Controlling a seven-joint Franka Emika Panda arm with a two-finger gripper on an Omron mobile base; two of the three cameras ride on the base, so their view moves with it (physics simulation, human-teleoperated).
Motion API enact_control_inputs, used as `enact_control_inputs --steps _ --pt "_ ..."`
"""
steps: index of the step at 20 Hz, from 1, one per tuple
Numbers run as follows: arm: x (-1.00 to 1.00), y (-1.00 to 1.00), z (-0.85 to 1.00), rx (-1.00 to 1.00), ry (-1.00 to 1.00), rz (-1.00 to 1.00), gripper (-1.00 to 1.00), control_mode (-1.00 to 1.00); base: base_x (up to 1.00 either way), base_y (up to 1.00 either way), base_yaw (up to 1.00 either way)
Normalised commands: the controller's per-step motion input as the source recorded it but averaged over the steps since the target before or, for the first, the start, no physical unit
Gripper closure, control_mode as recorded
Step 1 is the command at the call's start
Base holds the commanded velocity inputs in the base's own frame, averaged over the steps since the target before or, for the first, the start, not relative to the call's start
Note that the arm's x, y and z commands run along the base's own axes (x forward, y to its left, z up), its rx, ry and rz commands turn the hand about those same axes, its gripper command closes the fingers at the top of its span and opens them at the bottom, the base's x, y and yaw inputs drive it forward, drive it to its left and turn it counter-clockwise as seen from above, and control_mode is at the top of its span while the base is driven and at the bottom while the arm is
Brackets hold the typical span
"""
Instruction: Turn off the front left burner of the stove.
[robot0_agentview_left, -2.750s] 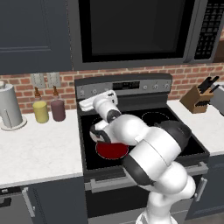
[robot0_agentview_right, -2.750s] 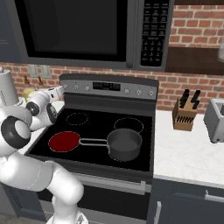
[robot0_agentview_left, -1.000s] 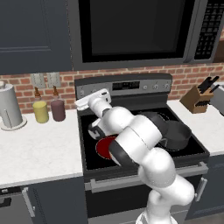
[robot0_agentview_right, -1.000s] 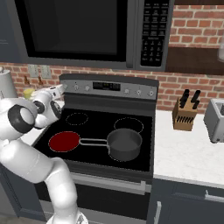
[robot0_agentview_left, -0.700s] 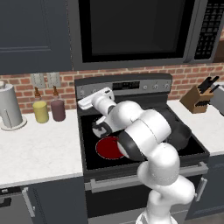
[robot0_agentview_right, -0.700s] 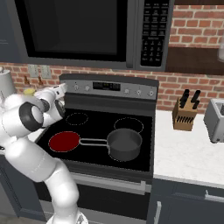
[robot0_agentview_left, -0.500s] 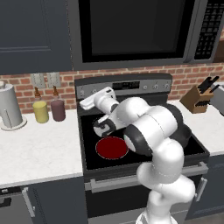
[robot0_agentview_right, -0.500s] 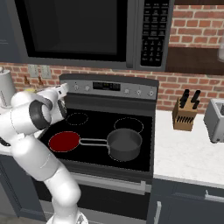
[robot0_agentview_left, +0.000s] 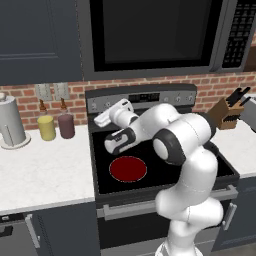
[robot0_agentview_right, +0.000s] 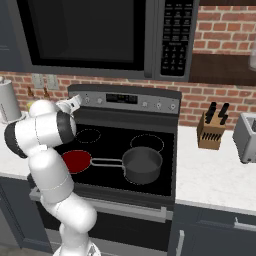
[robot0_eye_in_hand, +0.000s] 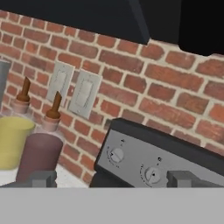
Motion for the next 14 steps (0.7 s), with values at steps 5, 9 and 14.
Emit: enact_control_inputs --steps 5,9,14 --pt "0.17 0.0 -0.19 -0.08 -0.06 0.0 -1.0 -1.0 0.0 0.0 0.0" --pt "0.1 0.04 -0.03 0.0 -0.06 0.0 -1.0 -1.0 0.0 0.0 0.0" --pt "0.0 0.2 0.0 0.0 -0.06 0.0 -1.0 -1.0 0.0 0.0 0.0"
